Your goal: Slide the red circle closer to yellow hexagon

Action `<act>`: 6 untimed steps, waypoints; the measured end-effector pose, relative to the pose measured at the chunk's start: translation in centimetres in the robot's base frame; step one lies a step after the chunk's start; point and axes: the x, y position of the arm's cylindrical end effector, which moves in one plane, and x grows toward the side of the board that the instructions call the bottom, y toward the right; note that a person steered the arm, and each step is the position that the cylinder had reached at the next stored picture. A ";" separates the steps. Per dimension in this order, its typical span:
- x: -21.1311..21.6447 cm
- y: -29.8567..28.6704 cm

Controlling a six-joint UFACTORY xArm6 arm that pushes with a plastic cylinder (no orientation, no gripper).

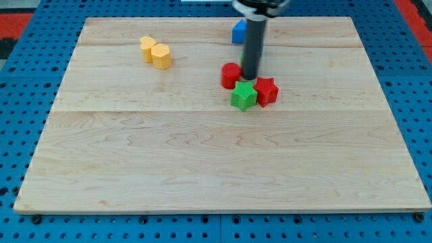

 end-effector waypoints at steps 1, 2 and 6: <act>-0.1 -3.4; 0.0 -3.6; 1.5 -7.0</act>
